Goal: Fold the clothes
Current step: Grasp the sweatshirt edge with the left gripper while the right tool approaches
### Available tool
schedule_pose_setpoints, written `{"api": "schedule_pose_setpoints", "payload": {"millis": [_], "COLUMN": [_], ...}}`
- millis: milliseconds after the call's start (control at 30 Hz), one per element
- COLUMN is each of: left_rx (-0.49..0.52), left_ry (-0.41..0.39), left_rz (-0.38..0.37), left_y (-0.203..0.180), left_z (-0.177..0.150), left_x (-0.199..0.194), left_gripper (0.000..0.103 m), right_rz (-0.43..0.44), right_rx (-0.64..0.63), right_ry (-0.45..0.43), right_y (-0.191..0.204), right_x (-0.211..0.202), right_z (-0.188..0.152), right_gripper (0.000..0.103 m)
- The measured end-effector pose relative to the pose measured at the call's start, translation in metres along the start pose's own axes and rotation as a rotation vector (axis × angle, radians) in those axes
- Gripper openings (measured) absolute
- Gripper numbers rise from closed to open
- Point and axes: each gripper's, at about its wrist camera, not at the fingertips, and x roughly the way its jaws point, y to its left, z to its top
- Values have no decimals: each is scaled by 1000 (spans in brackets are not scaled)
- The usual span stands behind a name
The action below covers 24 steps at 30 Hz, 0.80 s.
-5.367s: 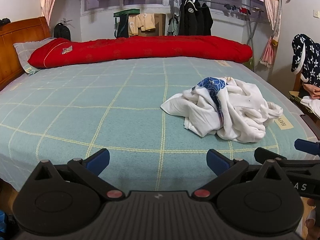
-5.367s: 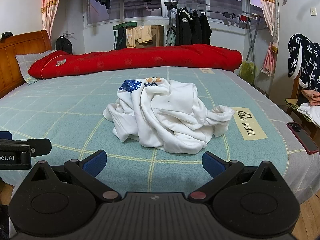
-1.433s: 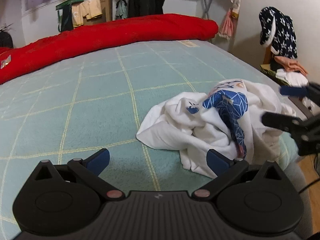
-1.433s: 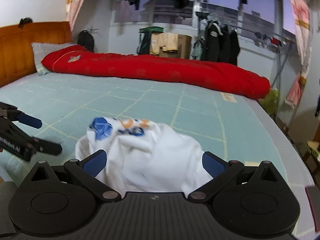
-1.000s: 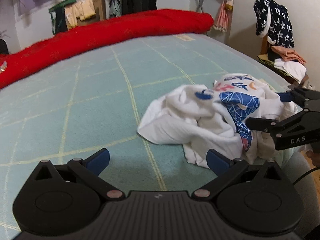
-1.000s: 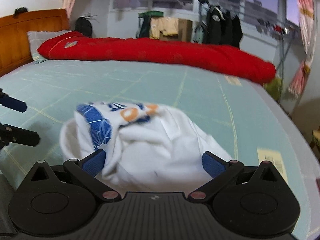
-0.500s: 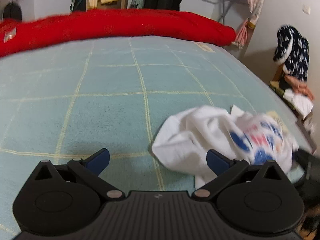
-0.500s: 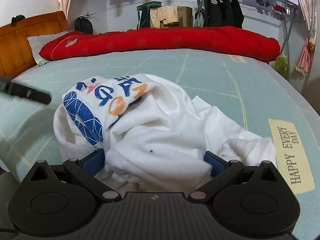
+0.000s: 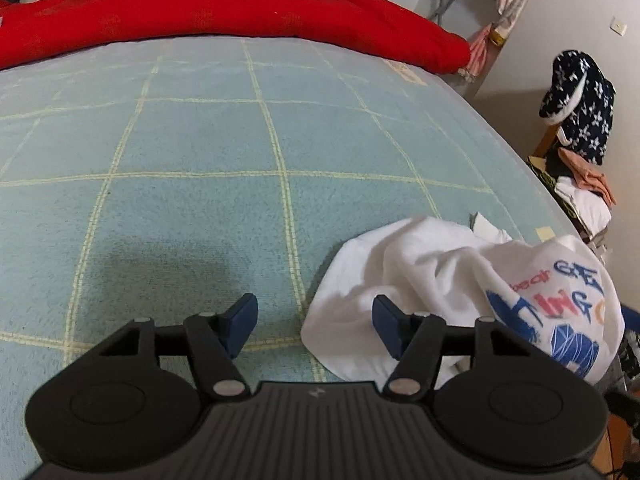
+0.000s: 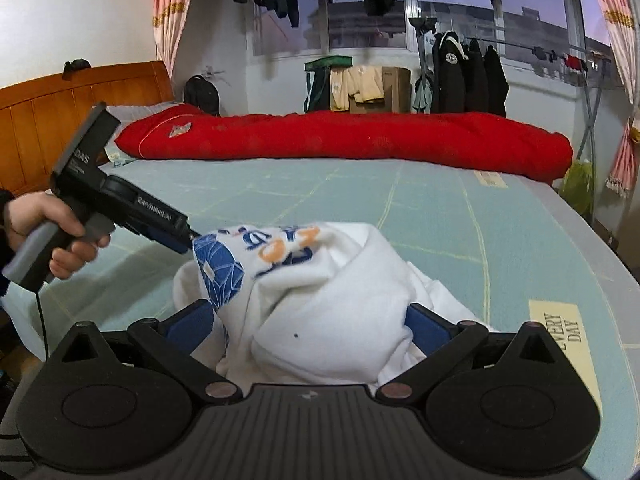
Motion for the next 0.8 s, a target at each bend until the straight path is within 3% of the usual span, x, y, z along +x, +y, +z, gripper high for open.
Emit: {"api": "schedule_pose_setpoints", "payload": {"millis": [167, 300, 533, 667, 700, 800], "left_rx": [60, 88, 110, 144, 175, 215], "left_ry": [-3, -10, 36, 86, 81, 45], "left_rz": [3, -2, -51, -89, -85, -53], "left_y": [-2, -4, -7, -17, -22, -29], "left_z": [-3, 1, 17, 11, 9, 5], "left_x": [-5, -5, 30, 41, 39, 26], "left_gripper": [62, 55, 50, 23, 10, 4], "right_rz": [1, -6, 0, -11, -10, -10], "right_rx": [-24, -58, -62, -66, -69, -78], "right_ry": [7, 4, -21, -28, -31, -47], "right_y": [2, 6, 10, 10, 11, 13], "right_x": [5, 5, 0, -4, -6, -9], "right_z": [5, 8, 13, 12, 12, 15], "right_gripper": [103, 103, 103, 103, 103, 103]}}
